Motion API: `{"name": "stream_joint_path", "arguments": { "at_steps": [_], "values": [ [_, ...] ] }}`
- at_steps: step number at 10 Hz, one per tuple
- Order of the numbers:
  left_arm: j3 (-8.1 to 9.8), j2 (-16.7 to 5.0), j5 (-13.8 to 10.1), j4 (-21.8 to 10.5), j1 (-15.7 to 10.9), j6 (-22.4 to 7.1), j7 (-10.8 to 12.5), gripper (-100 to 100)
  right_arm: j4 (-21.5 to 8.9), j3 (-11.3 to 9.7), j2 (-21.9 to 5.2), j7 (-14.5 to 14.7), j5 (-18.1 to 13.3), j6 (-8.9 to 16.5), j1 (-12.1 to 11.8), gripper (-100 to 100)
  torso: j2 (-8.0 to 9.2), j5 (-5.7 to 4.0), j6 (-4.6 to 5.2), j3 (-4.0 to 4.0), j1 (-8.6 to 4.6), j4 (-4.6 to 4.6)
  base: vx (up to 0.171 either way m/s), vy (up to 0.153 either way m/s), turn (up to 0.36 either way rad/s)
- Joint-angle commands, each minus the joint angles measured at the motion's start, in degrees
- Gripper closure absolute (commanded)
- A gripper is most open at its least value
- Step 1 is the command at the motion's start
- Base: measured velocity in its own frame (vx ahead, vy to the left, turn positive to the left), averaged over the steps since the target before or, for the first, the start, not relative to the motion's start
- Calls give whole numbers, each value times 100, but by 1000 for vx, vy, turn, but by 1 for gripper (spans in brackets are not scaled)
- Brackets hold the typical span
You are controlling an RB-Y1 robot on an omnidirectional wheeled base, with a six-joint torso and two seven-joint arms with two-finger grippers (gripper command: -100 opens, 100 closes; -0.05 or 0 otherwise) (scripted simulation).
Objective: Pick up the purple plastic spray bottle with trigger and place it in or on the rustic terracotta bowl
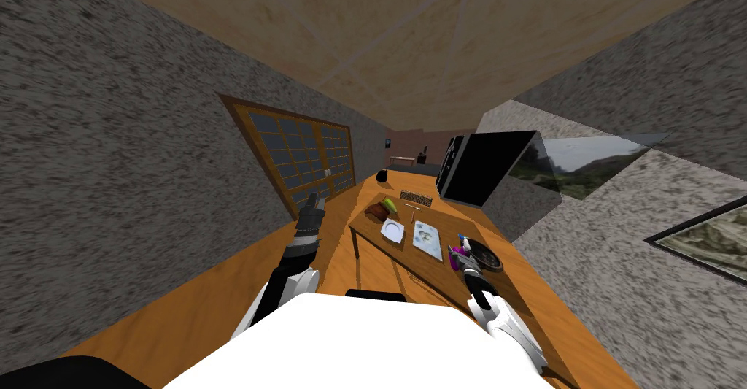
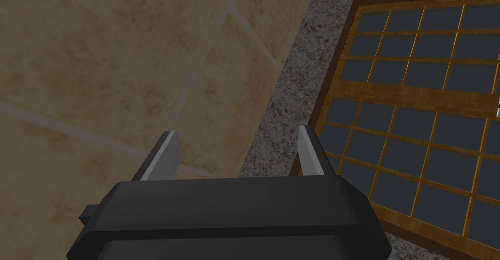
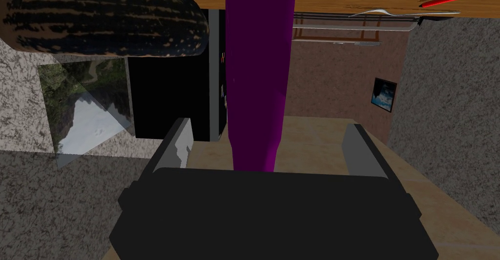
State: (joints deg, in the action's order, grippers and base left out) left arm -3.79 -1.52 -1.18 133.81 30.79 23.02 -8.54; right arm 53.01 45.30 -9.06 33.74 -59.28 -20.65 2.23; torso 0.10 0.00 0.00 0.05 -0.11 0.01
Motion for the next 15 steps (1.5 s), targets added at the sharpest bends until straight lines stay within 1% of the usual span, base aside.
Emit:
{"name": "stream_joint_path", "arguments": {
  "at_steps": [1,2,3,4,5,9,10,11,12,13,14,15],
  "values": [
    [0,0,0,0,0,0,0,0,27,193,41,-116,-285,-18,7,-100,0,0,0,0,0,0,-16,-9,81],
    [0,0,0,0,0,0,0,0,16,419,128,-269,-455,-82,51,-100,0,1,2,0,0,0,-16,-12,128],
    [0,0,0,0,0,0,0,0,16,494,128,-269,-627,-82,51,-100,0,0,0,0,0,0,-14,-12,90],
    [0,0,0,0,0,0,0,0,38,407,121,-261,-523,-60,36,-100,-1,0,2,0,0,0,-5,-4,9],
    [0,0,0,0,1,0,0,0,42,418,124,-275,-543,-61,35,100,-3,1,3,-2,2,-1,0,0,0],
    [0,0,0,0,1,0,0,0,44,418,122,-273,-540,-62,37,100,-8,0,2,-5,3,-3,0,0,0],
    [0,0,0,0,1,0,0,0,43,418,123,-273,-540,-62,36,0,-8,0,2,-5,3,-3,0,0,0],
    [0,0,0,0,1,0,0,0,27,193,41,-116,-285,-18,7,100,-8,0,2,-5,4,-3,11,11,-173],
    [0,0,0,0,1,0,0,0,38,3,-46,37,-118,46,-37,100,-9,3,11,-6,6,-4,27,27,-241],
    [0,0,0,0,2,0,0,0,38,-107,-46,37,57,46,-37,100,-11,5,13,-7,11,-5,22,22,-69],
    [0,0,0,0,1,0,0,0,49,-292,-132,190,236,110,-81,100,-15,4,3,-8,13,-2,23,12,-88],
    [0,0,0,0,1,0,0,0,49,-407,-132,190,399,110,-81,100,-15,5,7,-9,12,-3,17,9,-70]
  ]
}}
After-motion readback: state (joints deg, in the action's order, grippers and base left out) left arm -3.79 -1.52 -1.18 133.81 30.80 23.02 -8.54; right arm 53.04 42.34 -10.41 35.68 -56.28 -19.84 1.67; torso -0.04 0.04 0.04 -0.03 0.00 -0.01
